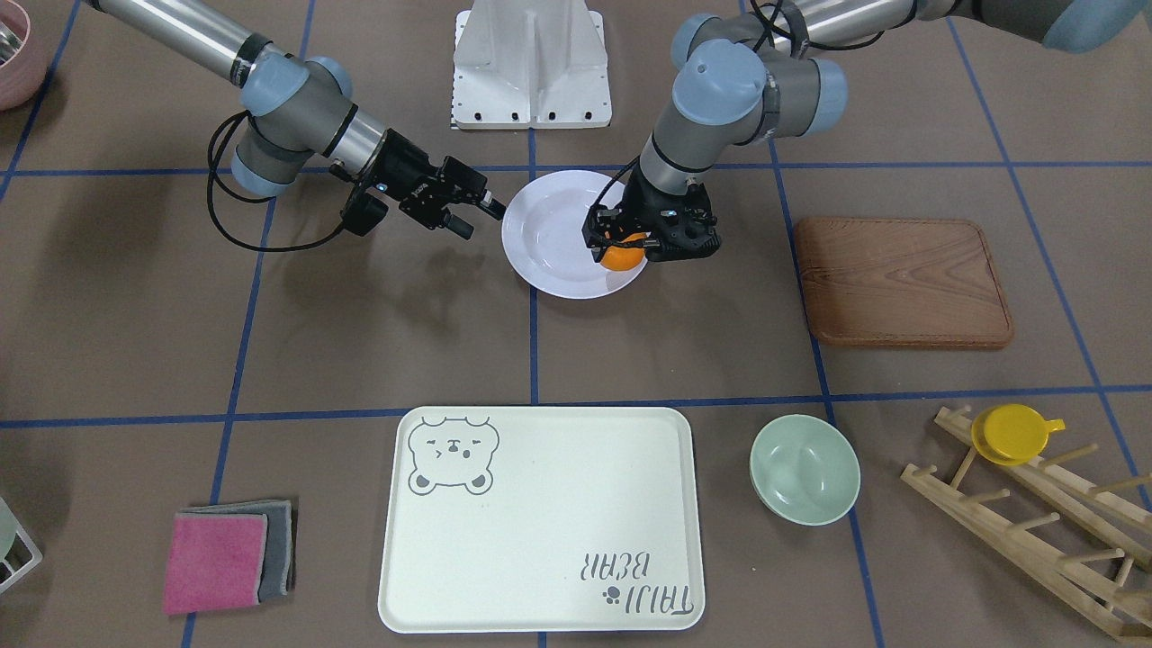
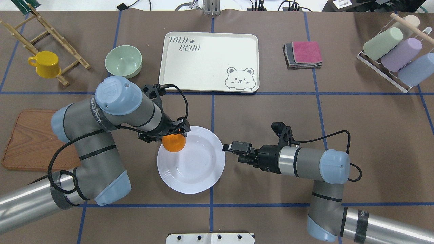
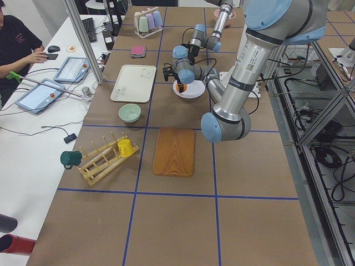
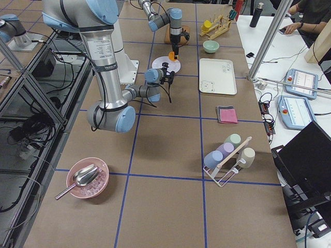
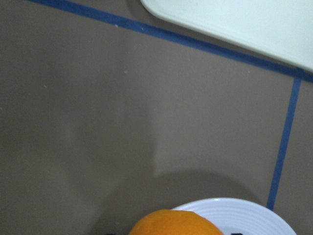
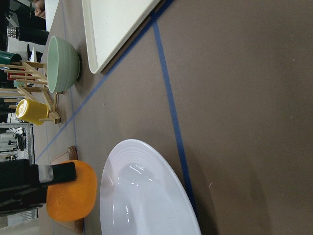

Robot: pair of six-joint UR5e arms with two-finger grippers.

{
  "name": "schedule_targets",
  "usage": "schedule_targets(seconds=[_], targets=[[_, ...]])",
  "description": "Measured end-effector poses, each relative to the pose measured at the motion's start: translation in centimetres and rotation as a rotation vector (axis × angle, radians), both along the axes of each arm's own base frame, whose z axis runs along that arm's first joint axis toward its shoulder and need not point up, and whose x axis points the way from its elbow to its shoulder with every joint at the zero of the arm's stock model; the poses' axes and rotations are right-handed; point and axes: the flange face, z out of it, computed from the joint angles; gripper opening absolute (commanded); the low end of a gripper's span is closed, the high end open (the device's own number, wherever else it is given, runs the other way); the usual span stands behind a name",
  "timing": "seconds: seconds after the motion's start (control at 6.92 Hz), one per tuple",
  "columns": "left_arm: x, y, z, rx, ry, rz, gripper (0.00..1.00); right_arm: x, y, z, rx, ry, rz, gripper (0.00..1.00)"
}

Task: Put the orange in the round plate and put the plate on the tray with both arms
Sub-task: 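Carry the orange over the plate with left gripper while right gripper grips plate rim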

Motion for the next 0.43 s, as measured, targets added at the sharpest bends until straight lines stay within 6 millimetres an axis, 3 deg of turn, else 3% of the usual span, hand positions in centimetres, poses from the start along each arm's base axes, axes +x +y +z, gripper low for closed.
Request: schedule_targets(seconds=[0.14,0.29,0.43], targets=[[1.0,1.1,0.2,-0.003,-0.006,0.006,0.85,-0.6,0.5,-0.1,-0.002,0.001,-0.001,0.99],[1.7,2.1,0.5,0.001,-0.013,0.008,0.97,-1.1,1.0,-0.2,-0.004,0.002,-0.003,0.99],[2.1,2.6,0.6,0.005,-0.017,0.010,0.98,-1.5,1.3,-0.4,-0.006,0.003,-0.003,0.99]])
